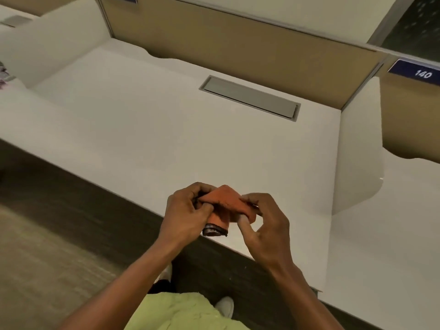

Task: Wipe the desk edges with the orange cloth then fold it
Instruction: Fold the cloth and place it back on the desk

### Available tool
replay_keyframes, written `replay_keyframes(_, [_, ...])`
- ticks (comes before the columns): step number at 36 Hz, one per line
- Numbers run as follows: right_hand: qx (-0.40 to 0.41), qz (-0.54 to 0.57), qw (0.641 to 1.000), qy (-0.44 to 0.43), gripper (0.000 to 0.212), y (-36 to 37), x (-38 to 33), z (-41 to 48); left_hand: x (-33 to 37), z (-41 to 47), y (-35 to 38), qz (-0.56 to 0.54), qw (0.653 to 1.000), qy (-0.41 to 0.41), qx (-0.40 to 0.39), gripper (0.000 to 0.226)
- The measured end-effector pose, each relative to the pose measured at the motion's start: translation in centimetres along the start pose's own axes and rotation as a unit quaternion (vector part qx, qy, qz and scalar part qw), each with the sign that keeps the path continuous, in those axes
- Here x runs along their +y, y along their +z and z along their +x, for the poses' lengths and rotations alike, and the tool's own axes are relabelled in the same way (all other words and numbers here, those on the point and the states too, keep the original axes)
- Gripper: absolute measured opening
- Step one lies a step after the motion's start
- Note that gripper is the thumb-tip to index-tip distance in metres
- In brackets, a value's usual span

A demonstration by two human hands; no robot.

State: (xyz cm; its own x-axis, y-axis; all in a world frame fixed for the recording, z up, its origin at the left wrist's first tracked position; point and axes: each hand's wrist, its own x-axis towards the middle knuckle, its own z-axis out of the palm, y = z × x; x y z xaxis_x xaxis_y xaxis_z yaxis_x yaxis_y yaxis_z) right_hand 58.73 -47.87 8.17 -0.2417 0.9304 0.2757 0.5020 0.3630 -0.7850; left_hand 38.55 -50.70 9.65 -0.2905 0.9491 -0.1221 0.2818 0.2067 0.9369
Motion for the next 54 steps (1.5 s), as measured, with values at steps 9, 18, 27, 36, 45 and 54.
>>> replay_keyframes(9, [0.057, -0.02, 0.998, 0.033, 0.019, 2.7, -1.9, 6.5, -0.4, 5.8, -6.6, 0.106, 0.991, 0.05, -0.059, 0.03])
replay_keyframes(18, [0.061, 0.004, 0.997, 0.046, 0.021, 6.5, -5.2, 13.2, -1.1, 13.6, -13.8, 0.203, 0.97, 0.119, -0.064, 0.018])
replay_keyframes(27, [0.093, 0.018, 0.992, 0.084, 0.021, 8.6, -6.8, 16.5, -2.8, 18.1, -16.3, 0.302, 0.932, 0.193, -0.058, 0.013])
replay_keyframes(36, [0.071, 0.005, 0.996, 0.054, 0.01, 8.1, -5.9, 19.7, -0.7, 22.1, -15.3, 0.16, 0.978, 0.134, 0.013, 0.022])
replay_keyframes(45, [0.078, -0.034, 0.993, 0.076, 0.01, 7.3, -2.6, 23.1, 0.7, 24.0, -13.2, 0.071, 0.99, 0.109, 0.045, 0.015])
replay_keyframes(54, [0.034, 0.035, 0.993, 0.109, 0.01, 7.3, 0.2, 25.3, 1.0, 24.4, -11.2, 0.141, 0.98, 0.141, 0.022, 0.072])
